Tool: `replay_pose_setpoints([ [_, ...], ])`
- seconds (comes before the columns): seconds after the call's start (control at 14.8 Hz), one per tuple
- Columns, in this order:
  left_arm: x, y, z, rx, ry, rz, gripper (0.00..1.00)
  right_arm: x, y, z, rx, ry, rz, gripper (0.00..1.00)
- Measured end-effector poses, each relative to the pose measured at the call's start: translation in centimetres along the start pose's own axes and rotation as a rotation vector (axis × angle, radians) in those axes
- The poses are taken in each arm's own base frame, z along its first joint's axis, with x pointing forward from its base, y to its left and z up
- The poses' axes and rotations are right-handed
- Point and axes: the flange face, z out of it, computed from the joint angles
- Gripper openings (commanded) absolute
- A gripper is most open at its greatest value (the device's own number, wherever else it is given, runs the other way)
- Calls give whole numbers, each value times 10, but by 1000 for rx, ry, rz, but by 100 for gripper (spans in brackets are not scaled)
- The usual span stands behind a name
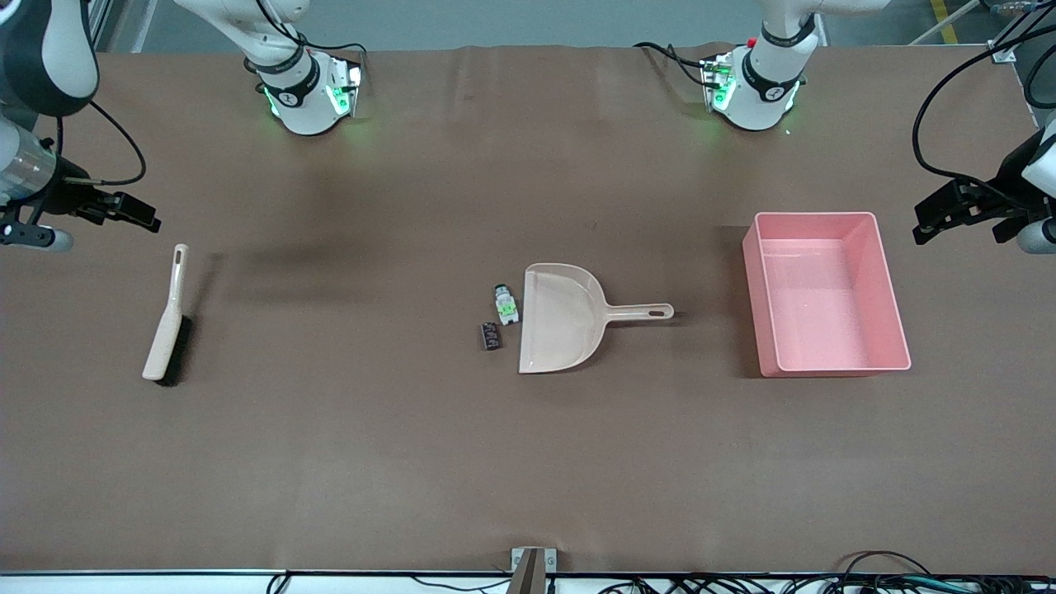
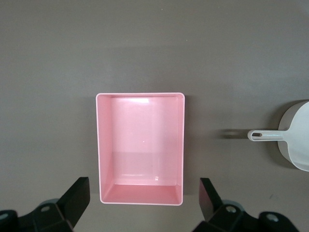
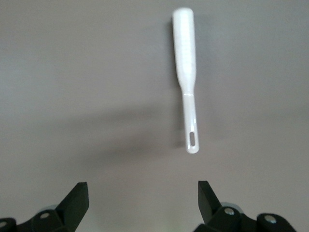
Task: Clean e-waste and dump in bin
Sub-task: 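Lower the right gripper onto the white brush handle and grasp it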
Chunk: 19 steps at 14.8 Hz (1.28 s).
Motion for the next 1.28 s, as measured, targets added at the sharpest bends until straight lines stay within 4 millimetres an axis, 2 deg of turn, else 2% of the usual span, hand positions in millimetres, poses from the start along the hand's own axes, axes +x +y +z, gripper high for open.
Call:
replay_pose_setpoints([
  [0.27,1,0,1,0,-2,0,100,-19,28,71,-1,45,-73,100],
  [0.61,1,0,1,0,-2,2,100,-40,59,130,-19,117,-131,100],
  [0.74,0,2,1,0,-2,7,100,-37,70,149,-23,125,-126,100],
  [1.01,0,2,1,0,-2,8,100,-26,71,184,-33,149,-131,100],
  [1.28,0,1,1,0,-2,6,100,-20,71,207,-41,172,-133,90],
])
